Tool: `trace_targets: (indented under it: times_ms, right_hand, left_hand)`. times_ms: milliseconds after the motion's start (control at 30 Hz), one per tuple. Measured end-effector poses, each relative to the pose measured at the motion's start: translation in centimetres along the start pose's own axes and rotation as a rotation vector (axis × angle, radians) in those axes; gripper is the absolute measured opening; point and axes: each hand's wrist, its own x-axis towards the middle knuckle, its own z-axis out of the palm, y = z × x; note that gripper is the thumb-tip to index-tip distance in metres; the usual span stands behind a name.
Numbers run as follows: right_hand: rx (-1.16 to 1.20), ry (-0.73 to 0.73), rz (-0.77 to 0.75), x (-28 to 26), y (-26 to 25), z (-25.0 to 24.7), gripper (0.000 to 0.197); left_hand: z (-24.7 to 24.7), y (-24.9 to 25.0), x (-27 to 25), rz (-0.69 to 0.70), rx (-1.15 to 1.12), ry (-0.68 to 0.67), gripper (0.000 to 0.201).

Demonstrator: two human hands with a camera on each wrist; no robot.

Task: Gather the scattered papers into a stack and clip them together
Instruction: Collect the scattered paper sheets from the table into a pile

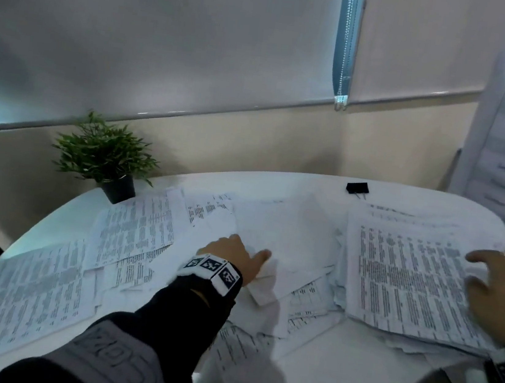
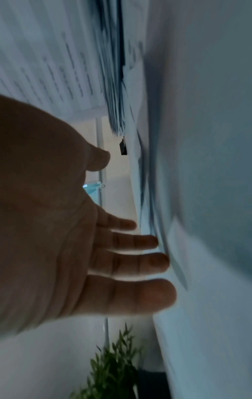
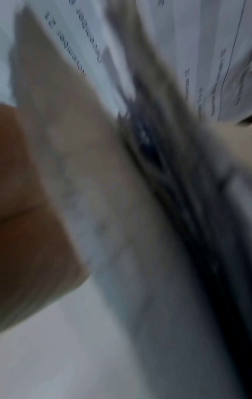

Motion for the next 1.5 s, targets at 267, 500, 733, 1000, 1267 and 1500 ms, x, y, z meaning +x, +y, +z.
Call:
trace_targets:
  times_ms: [267,500,733,1000,1267,1500]
  right_hand:
    - [0.162,-0.078,-0.207,-3.1,-8.9,-5.1,0.025]
    - [0.226,-0.139,-0.201,-3.7,-9.9,-4.1,0.025]
    - [0.238,-0.185,-0.245,-4.6,-10.9,-4.5,0.025]
    - [0.814,-0.415,-0.273,-6.7,-13.9,-5.2,0.025]
    - [1.689,-0.742,-0.167,-11.4,-18.6,-6.9,0.076]
    - [1.373,-0.652,-0.141,-12.2,-18.6,-5.4,0.034]
  left_hand:
    - [0.9,2.4,1.3,-0.232,-0.081,-0.024,0.073]
    - [1.4,2.3,3.3,-0.285,-0.284,-0.069,0.059]
    - [1.7,1.3,3.9,-0.307,-0.442,-0.033,0.077]
    - [-4.8,-0.2,-4.2,0.086,-0.838,0.469,0.054]
    - [-3.9,1.1,-17.3,0.737,-0.602,0.246,0.077]
    - [-2.3,-7.0,-15.2,0.42,-1.119,0.213,0.083]
